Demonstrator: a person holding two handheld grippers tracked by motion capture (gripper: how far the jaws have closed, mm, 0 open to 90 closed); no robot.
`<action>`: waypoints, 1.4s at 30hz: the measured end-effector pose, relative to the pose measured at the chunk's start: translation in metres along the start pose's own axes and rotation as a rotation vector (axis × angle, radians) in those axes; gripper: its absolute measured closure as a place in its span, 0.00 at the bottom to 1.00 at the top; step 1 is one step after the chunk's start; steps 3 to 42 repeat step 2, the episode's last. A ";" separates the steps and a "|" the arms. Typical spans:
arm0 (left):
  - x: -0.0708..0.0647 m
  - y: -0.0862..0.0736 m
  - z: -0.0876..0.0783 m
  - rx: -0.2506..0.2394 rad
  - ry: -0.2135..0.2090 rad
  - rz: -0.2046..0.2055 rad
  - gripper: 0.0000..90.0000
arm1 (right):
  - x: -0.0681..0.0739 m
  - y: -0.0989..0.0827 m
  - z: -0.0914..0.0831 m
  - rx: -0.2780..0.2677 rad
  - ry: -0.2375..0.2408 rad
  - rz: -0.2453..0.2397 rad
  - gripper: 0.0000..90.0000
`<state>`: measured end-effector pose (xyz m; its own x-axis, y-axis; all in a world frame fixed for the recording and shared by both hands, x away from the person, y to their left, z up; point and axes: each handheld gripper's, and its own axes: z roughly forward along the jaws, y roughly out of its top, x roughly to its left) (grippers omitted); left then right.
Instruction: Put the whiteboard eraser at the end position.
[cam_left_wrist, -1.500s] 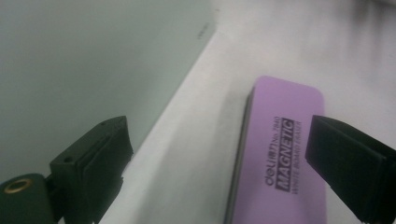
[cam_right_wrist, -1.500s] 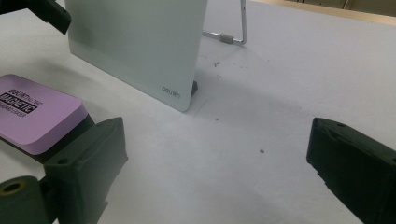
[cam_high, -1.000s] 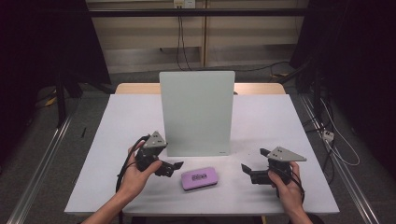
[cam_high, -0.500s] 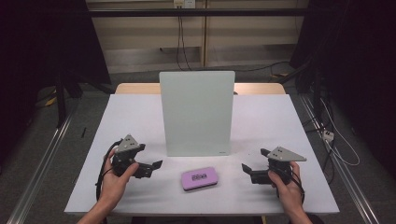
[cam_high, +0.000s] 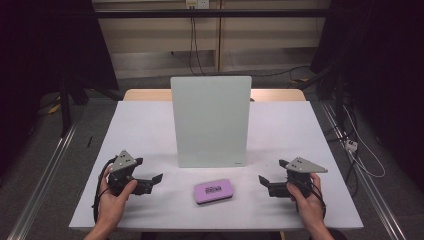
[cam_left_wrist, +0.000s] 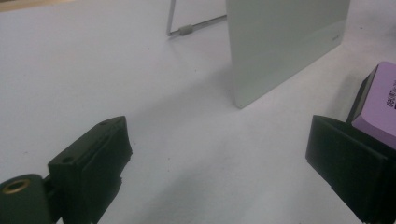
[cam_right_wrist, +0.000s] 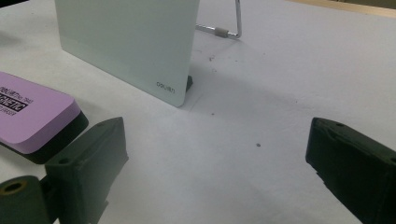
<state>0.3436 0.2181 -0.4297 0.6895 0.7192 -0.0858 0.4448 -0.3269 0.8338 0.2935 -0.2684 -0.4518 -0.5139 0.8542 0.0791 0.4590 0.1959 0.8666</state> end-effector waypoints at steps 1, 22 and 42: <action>0.001 0.000 0.000 0.003 0.008 -0.004 0.07 | 0.000 0.000 0.000 0.001 0.000 0.004 0.06; 0.002 0.000 0.001 0.009 0.012 0.002 0.07 | -0.001 0.000 0.000 0.000 -0.002 0.004 0.06; 0.002 0.000 0.001 0.009 0.012 0.002 0.07 | -0.001 0.000 0.000 0.000 -0.002 0.004 0.06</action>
